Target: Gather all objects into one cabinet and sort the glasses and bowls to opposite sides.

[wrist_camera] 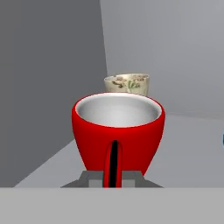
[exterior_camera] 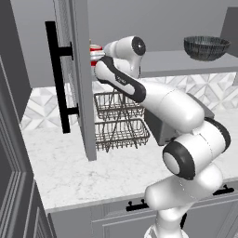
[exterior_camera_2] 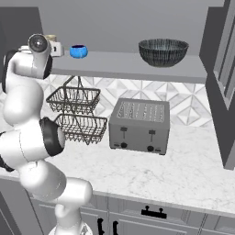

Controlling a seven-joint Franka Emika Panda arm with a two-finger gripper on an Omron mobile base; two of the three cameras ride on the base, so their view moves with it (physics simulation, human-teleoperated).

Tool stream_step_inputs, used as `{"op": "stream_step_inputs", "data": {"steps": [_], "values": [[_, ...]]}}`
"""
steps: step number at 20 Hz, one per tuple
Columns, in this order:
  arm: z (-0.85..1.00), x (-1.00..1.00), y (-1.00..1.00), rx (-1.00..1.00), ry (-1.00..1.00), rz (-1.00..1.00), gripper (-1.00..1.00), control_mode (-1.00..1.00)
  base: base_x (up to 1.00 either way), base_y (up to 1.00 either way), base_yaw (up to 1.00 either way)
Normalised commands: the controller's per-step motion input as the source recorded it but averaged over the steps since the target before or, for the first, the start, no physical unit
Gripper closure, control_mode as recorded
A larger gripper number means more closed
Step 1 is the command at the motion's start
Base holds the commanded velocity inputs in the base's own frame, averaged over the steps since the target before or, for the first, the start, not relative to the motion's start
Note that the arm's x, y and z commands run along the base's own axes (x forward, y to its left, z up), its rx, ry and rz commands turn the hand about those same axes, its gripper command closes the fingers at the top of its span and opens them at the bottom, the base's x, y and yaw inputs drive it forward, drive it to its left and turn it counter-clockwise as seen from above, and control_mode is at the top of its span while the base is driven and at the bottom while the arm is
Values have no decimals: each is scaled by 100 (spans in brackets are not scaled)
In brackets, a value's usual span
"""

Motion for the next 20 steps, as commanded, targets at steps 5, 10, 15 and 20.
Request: {"op": "stream_step_inputs", "data": {"steps": [5, 10, 15, 20], "values": [[-2, 18, 16, 0, 0, 0, 100, -100, 0, 0, 0], [0, 20, 23, 0, 0, 0, 100, -100, 0, 0, 0], [-1, 16, 11, 0, 0, 0, 100, -100, 0, 0, 0], [-2, 12, 0, 0, 0, 0, 100, -100, 0, 0, 0]]}}
